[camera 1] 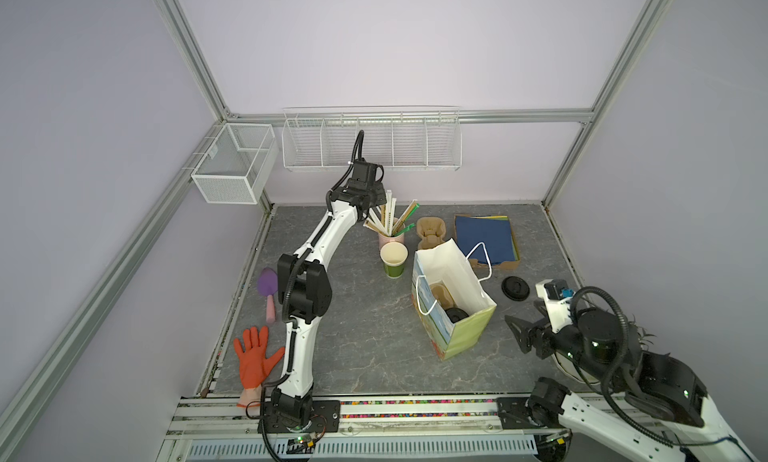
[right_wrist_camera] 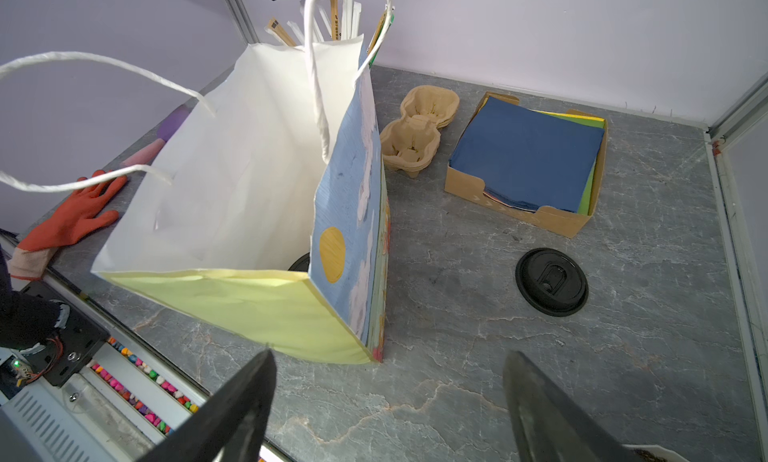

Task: Pack the takeout coffee
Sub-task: 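Close the left gripper on a wrapped straw in the pink cup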

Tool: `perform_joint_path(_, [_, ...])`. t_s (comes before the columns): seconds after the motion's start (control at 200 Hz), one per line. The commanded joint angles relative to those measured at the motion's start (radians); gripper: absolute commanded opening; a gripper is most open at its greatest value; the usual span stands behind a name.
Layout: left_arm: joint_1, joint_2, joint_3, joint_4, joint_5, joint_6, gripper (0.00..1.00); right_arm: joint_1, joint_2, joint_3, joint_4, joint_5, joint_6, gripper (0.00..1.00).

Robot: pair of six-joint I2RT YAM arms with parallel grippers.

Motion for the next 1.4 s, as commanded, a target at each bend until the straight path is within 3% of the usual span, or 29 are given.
perform_joint_path(0.0, [0.003, -0.058, -0.02, -0.024, 0.027, -0.023, 0.0, -0.001, -0.012, -0.016, 0.021, -0.004, -0.014, 0.88])
perform_joint_path(0.925, [-0.004, -0.23, 0.006, -0.006, -0.009, -0.012, 0.0, -0.002, -0.003, -0.02, 0.024, -0.003, -0.014, 0.88])
perform_joint_path(1.394, [-0.076, -0.413, 0.076, -0.058, -0.028, 0.021, 0.0, -0.003, -0.002, -0.022, 0.024, 0.002, -0.011, 0.88])
